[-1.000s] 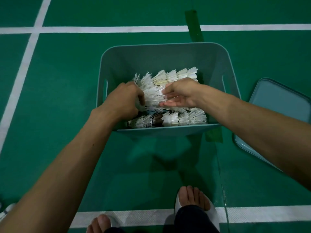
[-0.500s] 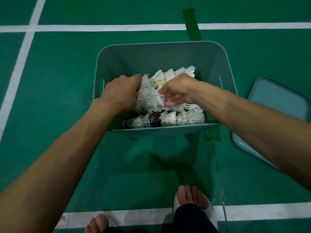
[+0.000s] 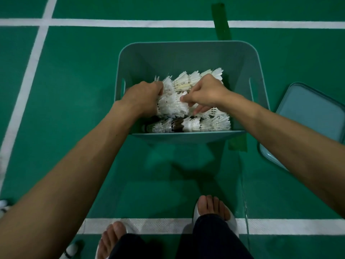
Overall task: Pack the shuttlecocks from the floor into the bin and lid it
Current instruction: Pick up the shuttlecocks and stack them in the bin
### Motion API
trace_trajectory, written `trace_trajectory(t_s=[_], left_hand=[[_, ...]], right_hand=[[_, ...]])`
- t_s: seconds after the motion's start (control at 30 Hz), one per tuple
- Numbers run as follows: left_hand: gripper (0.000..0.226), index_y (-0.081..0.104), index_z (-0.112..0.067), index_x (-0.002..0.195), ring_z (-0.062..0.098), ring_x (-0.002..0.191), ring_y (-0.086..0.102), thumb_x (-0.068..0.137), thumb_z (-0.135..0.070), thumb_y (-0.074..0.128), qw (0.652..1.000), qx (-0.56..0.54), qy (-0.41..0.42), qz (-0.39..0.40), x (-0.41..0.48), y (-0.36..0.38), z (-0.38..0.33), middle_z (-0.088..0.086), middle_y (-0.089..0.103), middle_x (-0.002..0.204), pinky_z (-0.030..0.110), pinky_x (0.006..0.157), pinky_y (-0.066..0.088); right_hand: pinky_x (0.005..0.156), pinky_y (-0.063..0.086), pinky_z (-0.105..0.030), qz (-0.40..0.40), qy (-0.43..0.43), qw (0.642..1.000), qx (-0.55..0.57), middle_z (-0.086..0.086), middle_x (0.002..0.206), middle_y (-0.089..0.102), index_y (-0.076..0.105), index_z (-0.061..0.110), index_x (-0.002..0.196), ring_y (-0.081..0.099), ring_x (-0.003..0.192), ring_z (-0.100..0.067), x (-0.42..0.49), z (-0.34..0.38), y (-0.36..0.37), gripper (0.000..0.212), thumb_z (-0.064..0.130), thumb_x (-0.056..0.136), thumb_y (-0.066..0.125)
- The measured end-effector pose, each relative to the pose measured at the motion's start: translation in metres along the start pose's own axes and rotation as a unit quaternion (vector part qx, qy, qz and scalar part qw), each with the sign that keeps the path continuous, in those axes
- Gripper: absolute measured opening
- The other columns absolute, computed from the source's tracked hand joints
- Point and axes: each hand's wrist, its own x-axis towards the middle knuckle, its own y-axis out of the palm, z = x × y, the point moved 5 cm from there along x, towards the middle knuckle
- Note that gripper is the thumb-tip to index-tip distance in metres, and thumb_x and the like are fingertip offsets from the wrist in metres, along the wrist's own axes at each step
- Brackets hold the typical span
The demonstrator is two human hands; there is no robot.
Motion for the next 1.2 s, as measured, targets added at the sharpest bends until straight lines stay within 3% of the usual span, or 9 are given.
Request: trace_trajectory(t_s=[0.23, 0.43, 0.5, 0.63, 0.73, 0.8, 0.9, 1.07, 1.2], left_hand=[[0.042, 0.052, -0.017, 0.119, 0.031, 0.095, 0.058, 0.081, -0.001, 0.064, 1.0, 0.007, -0.003, -0.006, -0.003, 0.002, -0.001, 0.01, 0.058, 0.105, 0.04, 0.074, 0.047], [0.048, 0.054, -0.02, 0.125, 0.03, 0.102, 0.058, 0.082, -0.006, 0.071, 1.0, -0.001, -0.004, -0.013, -0.014, -0.01, -0.004, 0.006, 0.054, 0.111, 0.041, 0.081, 0.049], [0.053, 0.056, -0.02, 0.128, 0.029, 0.104, 0.059, 0.08, -0.009, 0.075, 0.999, -0.027, -0.006, -0.029, -0.024, -0.02, -0.003, 0.007, 0.059, 0.118, 0.043, 0.088, 0.052], [0.038, 0.063, -0.019, 0.12, 0.027, 0.102, 0.062, 0.083, -0.021, 0.073, 0.98, -0.11, 0.019, -0.163, -0.063, -0.047, -0.003, 0.006, 0.066, 0.115, 0.043, 0.089, 0.053], [0.03, 0.066, -0.019, 0.114, 0.022, 0.102, 0.062, 0.084, -0.025, 0.068, 0.944, -0.159, 0.017, -0.289, -0.101, -0.059, 0.007, 0.0, 0.066, 0.11, 0.037, 0.086, 0.05], [0.028, 0.065, -0.019, 0.112, 0.018, 0.102, 0.062, 0.085, -0.023, 0.067, 0.916, -0.205, -0.008, -0.344, -0.122, -0.059, 0.026, -0.002, 0.065, 0.11, 0.034, 0.084, 0.049], [0.026, 0.064, -0.016, 0.113, 0.014, 0.099, 0.063, 0.087, -0.021, 0.067, 0.88, -0.265, -0.071, -0.388, -0.144, -0.04, 0.066, -0.001, 0.065, 0.113, 0.033, 0.085, 0.051], [0.036, 0.063, -0.009, 0.118, 0.024, 0.1, 0.067, 0.085, -0.023, 0.061, 0.87, -0.309, -0.164, -0.346, -0.182, 0.021, 0.125, 0.009, 0.069, 0.113, 0.037, 0.085, 0.053], [0.04, 0.062, -0.006, 0.119, 0.029, 0.103, 0.064, 0.082, -0.02, 0.06, 0.855, -0.302, -0.259, -0.333, -0.235, 0.078, 0.161, 0.012, 0.068, 0.112, 0.042, 0.087, 0.051]], right_hand=[[0.066, 0.065, -0.036, -0.021, -0.04, 0.998, -0.054, 0.002, 0.097, 0.076, 0.08, 0.011, 0.082, 0.077, 0.066, -0.019, -0.006, -0.003, -0.011, 0.015, 0.024, 0.079, 0.088], [0.068, 0.053, -0.023, -0.096, -0.078, 0.988, -0.091, 0.016, 0.051, 0.065, 0.08, 0.018, 0.075, 0.067, 0.061, -0.003, -0.027, 0.005, -0.025, 0.015, 0.031, 0.08, 0.086], [0.072, 0.055, -0.024, -0.122, -0.11, 0.983, -0.079, 0.016, 0.058, 0.067, 0.08, 0.019, 0.076, 0.064, 0.064, 0.002, -0.039, 0.013, -0.028, 0.014, 0.031, 0.081, 0.085], [0.088, 0.058, -0.034, -0.154, -0.198, 0.966, -0.063, 0.014, 0.069, 0.073, 0.079, 0.023, 0.075, 0.07, 0.071, -0.003, -0.065, 0.043, -0.015, 0.013, 0.035, 0.081, 0.082], [0.085, 0.055, -0.029, -0.174, -0.247, 0.951, -0.062, 0.018, 0.081, 0.071, 0.079, 0.026, 0.085, 0.068, 0.086, -0.005, -0.083, 0.073, 0.001, 0.015, 0.041, 0.083, 0.079], [0.08, 0.051, -0.023, -0.178, -0.282, 0.941, -0.052, 0.018, 0.085, 0.07, 0.079, 0.027, 0.09, 0.064, 0.083, 0.001, -0.092, 0.097, 0.015, 0.016, 0.041, 0.084, 0.077], [0.074, 0.056, -0.033, -0.182, -0.366, 0.912, -0.023, 0.013, 0.085, 0.072, 0.077, 0.025, 0.088, 0.065, 0.083, -0.006, -0.105, 0.135, 0.045, 0.018, 0.041, 0.081, 0.074], [0.071, 0.046, -0.03, -0.147, -0.482, 0.864, 0.001, 0.006, 0.076, 0.068, 0.074, 0.017, 0.08, 0.056, 0.071, -0.014, -0.128, 0.18, 0.126, 0.014, 0.031, 0.077, 0.074], [0.073, 0.048, -0.034, -0.036, -0.47, 0.877, -0.092, 0.007, 0.082, 0.066, 0.071, 0.022, 0.084, 0.056, 0.079, -0.018, -0.111, 0.186, 0.223, 0.019, 0.04, 0.076, 0.068]])
